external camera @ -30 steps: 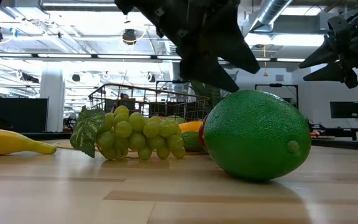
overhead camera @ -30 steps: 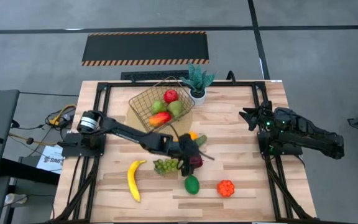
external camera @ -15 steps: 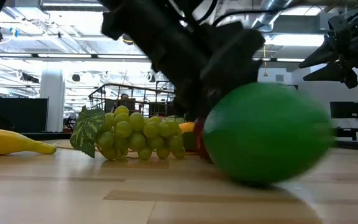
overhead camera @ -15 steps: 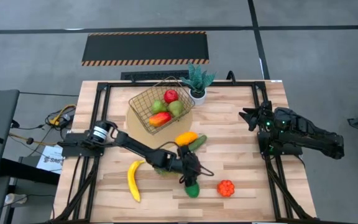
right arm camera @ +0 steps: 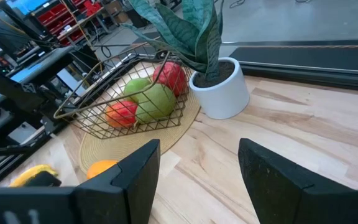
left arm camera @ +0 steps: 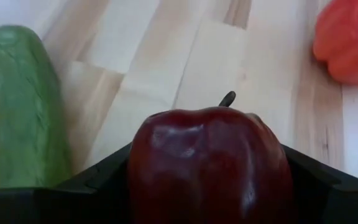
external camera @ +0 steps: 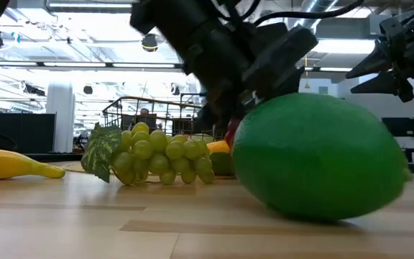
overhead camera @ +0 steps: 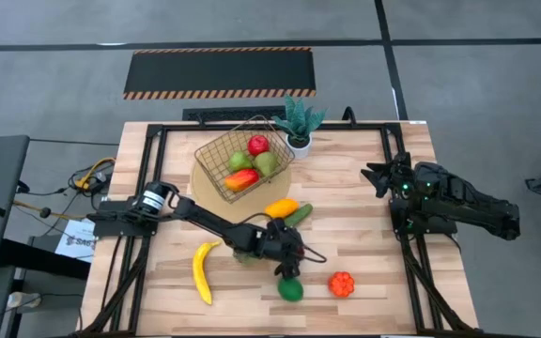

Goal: Build produce basket
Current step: Put the dark red apple into the wire basket

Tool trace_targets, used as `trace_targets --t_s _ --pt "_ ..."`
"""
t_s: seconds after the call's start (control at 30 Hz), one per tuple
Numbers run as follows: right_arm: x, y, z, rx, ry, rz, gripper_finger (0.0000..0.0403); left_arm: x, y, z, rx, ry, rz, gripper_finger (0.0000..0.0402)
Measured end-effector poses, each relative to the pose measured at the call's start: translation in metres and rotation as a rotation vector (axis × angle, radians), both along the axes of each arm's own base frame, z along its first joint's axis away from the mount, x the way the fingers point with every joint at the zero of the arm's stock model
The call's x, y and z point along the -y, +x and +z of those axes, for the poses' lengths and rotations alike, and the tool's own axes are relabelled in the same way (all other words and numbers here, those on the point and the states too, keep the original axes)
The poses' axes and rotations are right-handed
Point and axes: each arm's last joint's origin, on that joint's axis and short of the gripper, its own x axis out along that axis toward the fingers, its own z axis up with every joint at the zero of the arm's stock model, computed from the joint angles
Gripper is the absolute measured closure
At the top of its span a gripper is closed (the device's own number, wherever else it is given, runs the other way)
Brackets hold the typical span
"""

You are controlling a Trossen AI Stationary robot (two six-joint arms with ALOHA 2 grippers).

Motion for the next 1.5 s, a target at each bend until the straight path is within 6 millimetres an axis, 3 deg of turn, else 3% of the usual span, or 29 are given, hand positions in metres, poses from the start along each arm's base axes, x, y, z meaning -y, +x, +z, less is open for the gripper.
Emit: trace_targets --t_s 0.13,0.33,0.53,0.63,0.7,0.9,1.1,1.3,1.5 --pt "0.0 0.0 0.0 0.0 0.0 0.0 0.0163 -0.004 0.015 0.032 0.001 -0.025 -0.014 0.0133" --pt "0.0 0.0 0.0 0.001 0.0 -0.001 0.0163 -0.033 0.019 0.121 0.03 0.095 0.082 0.0107" --pt "0.0 0.0 0.0 0.0 0.0 -0.002 0.0163 -0.09 -0.017 0.19 0.045 0.173 0.27 0.012" --pt "0.0 0.0 0.0 0.0 0.0 -0.003 0.0163 -0.115 -0.046 0.212 0.014 0.218 0.363 0.0127" --pt "0.0 0.0 0.0 0.004 -0.002 -0.005 0.0163 -0.13 -0.063 0.217 -0.02 0.241 0.453 0.0126" --pt "0.001 0.0 0.0 0.003 -0.002 -0.02 0.0163 -0.161 -0.109 0.201 -0.11 0.249 0.663 0.011" --pt "0.002 -0.001 0.001 0.005 -0.006 -0.034 0.0163 -0.185 -0.145 0.149 -0.175 0.18 0.773 0.0113" --pt "0.003 -0.001 0.001 0.005 -0.006 -0.049 0.0163 -0.215 -0.156 0.104 -0.292 0.174 0.647 0.0113" --pt "0.003 -0.001 0.001 0.006 -0.004 -0.054 0.0163 -0.238 -0.163 0.084 -0.393 0.13 0.613 0.0113"
